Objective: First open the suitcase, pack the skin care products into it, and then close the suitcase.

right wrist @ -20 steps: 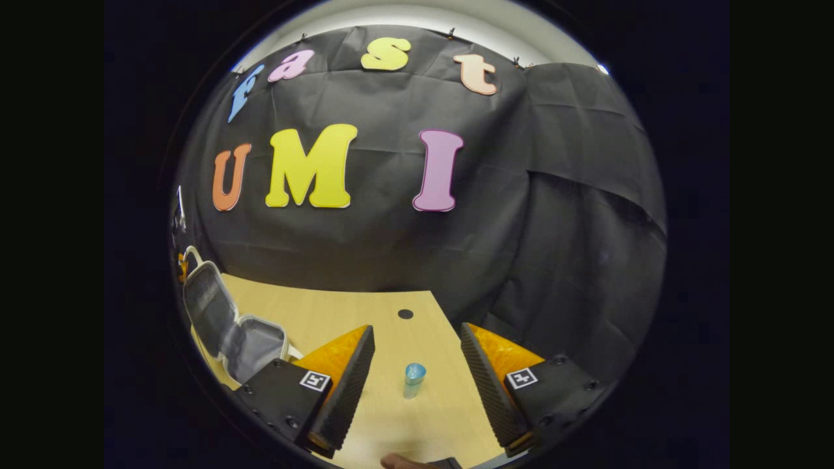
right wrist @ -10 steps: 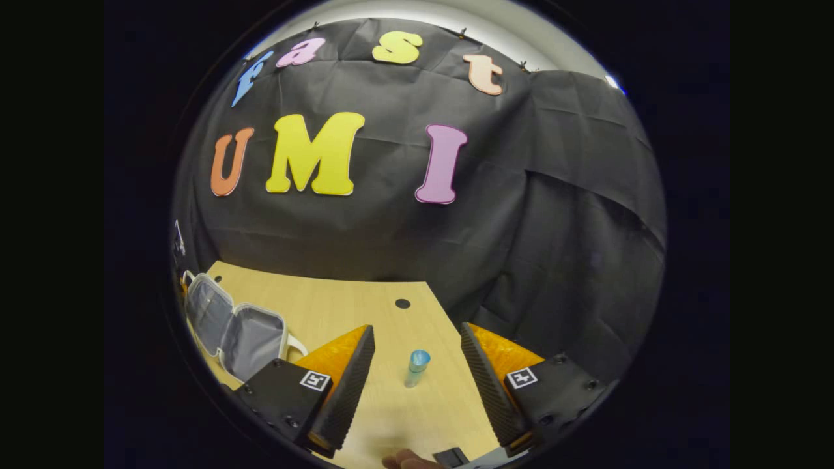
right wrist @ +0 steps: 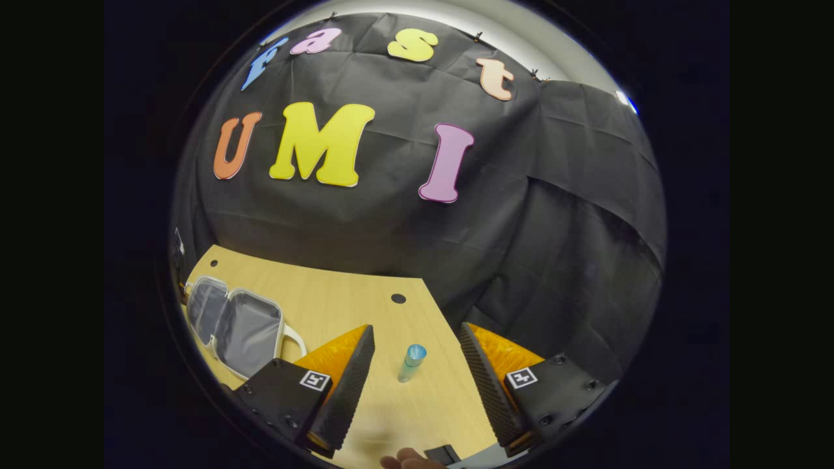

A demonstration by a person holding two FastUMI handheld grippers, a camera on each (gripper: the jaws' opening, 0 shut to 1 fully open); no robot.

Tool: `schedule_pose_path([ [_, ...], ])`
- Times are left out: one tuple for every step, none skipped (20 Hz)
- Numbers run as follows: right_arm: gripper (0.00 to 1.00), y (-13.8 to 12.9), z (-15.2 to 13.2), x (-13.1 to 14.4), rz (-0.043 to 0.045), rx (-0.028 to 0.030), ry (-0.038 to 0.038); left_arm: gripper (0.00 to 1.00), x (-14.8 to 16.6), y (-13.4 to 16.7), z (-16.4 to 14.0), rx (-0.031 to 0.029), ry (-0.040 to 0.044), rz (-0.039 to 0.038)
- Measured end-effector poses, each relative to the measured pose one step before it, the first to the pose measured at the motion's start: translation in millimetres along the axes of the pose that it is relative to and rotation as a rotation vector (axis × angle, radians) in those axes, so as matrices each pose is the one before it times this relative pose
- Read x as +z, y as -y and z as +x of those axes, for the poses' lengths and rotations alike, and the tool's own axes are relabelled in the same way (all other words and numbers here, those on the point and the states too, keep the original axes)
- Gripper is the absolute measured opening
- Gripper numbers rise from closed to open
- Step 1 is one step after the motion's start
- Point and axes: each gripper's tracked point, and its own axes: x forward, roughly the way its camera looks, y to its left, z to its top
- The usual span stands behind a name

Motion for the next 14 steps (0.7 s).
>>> schedule_pose_path([
  [0.79,0.36,-0.31,-0.83,-0.00911,0.00315,0.00010,0.59,4.12,-2.50,-4.88,0.00834,0.01641,-0.01869],
  [0.79,1.55,0.61,-0.13,-0.00961,-0.00004,0.00151,0.78,7.67,-2.01,-8.88,0.01027,0.02824,-0.01987],
  [0.79,-0.31,0.23,-0.94,-0.00978,0.00446,0.00319,0.87,10.60,1.46,-10.71,0.00071,0.03556,-0.01646],
  [0.79,0.42,0.09,-0.22,-0.01133,0.00576,0.00356,1.00,13.59,3.44,-11.44,0.00303,0.04143,-0.01826],
  [0.79,1.79,0.10,-2.52,-0.00873,0.00346,0.00649,1.00,14.13,6.56,-12.03,0.00075,0.04043,-0.01346],
  [0.79,-1.12,0.74,-0.61,-0.00664,0.01327,0.00604,0.99,12.71,9.30,-11.73,-0.01060,0.03296,-0.00873],
  [0.78,0.04,0.68,-1.13,-0.00735,0.01525,0.00683,0.99,13.74,15.17,-9.84,-0.02059,0.02918,-0.01044],
  [0.79,1.24,0.96,-0.55,-0.00781,0.01497,0.00780,0.99,13.71,19.94,-9.34,-0.01815,0.03288,-0.01040],
  [0.78,2.90,1.95,-1.69,-0.00511,0.01283,0.00613,0.99,16.10,20.29,-8.14,-0.01995,0.03692,-0.01369],
  [0.78,4.18,2.55,-0.04,-0.00150,0.01000,0.00348,0.99,13.92,22.75,-5.37,-0.02482,0.03429,-0.01812],
  [0.79,3.19,3.58,-1.36,-0.00340,0.01807,-0.00311,0.99,14.10,24.70,-5.69,-0.02092,0.03702,-0.02073],
  [0.80,4.08,2.74,-1.46,-0.00662,0.01192,-0.00121,0.99,14.42,25.82,-4.63,-0.02831,0.03190,-0.02671],
  [0.80,5.94,2.26,-0.96,-0.00566,0.01066,0.00222,0.99,11.27,27.44,-2.95,-0.03518,0.03161,-0.02733],
  [0.80,6.70,2.02,-0.30,-0.00249,0.00778,0.00179,0.99,9.86,28.03,-6.85,-0.03009,0.02912,-0.01474],
])
